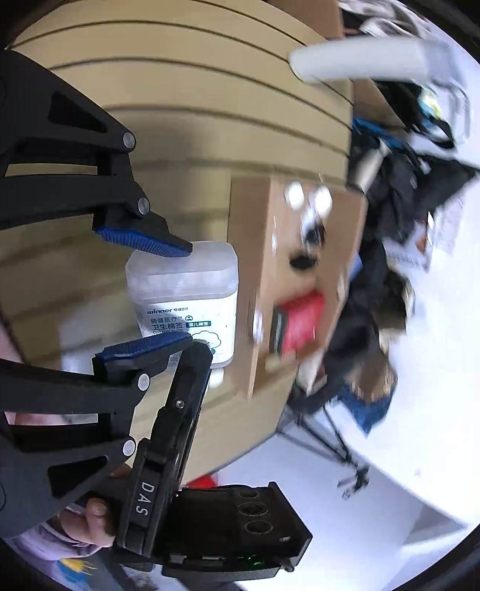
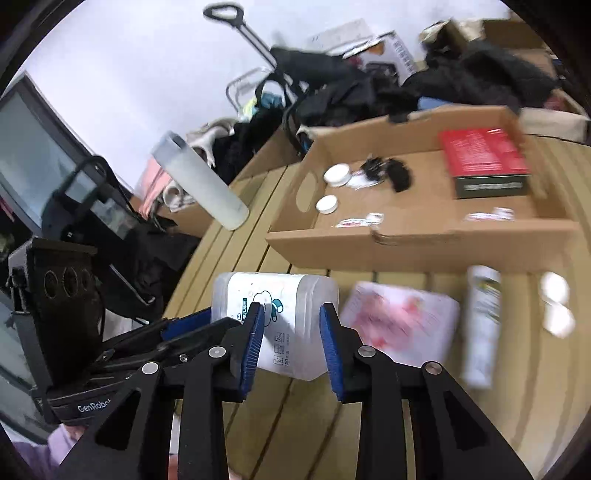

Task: Organize objects
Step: 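Grasp the white plastic jug with both grippers and lower it into the box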

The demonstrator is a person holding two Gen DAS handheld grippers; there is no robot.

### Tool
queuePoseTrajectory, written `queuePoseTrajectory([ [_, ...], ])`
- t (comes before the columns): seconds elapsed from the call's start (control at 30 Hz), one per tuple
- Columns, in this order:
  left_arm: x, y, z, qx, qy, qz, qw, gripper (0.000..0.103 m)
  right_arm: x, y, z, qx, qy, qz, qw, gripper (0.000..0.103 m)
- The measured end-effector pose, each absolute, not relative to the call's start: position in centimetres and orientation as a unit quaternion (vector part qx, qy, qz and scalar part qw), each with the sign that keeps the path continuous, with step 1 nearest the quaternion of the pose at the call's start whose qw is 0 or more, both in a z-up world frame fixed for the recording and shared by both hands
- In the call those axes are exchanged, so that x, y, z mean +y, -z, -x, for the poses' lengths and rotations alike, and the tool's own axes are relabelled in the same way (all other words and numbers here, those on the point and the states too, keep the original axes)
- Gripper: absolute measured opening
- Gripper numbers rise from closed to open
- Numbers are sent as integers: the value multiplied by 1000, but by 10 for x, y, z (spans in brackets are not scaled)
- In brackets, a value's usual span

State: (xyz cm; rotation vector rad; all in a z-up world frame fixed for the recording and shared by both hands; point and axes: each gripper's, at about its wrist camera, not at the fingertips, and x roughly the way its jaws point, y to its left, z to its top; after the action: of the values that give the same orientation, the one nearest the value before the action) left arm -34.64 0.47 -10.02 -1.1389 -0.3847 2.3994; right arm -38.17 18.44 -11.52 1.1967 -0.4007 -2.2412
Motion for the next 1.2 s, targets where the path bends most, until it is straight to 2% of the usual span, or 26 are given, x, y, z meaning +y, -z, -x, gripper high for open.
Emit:
queuePoseTrajectory([
  [0.33, 75, 49, 335, -137, -860, 395, 292, 38, 263, 51, 331, -153, 878, -394, 226, 33],
  [0.57, 104, 42, 420, -119, -848, 439, 272, 38, 273, 27, 402, -128, 884, -391, 222, 33],
  [0.7, 115, 66, 481, -130, -837, 462, 263, 37, 280, 44, 465, -107, 877, -423, 203, 33],
  [0.83, 132, 108, 524, -141, -815, 498, 261, 34, 298, 85, 514, -114, 860, -464, 177, 32],
  [1.07, 151, 167, 542, -140, -779, 555, 258, 31, 311, 149, 545, -107, 828, -534, 132, 32],
  [1.2, 145, 163, 540, -118, -778, 565, 249, 38, 305, 146, 545, -73, 837, -532, 109, 33],
])
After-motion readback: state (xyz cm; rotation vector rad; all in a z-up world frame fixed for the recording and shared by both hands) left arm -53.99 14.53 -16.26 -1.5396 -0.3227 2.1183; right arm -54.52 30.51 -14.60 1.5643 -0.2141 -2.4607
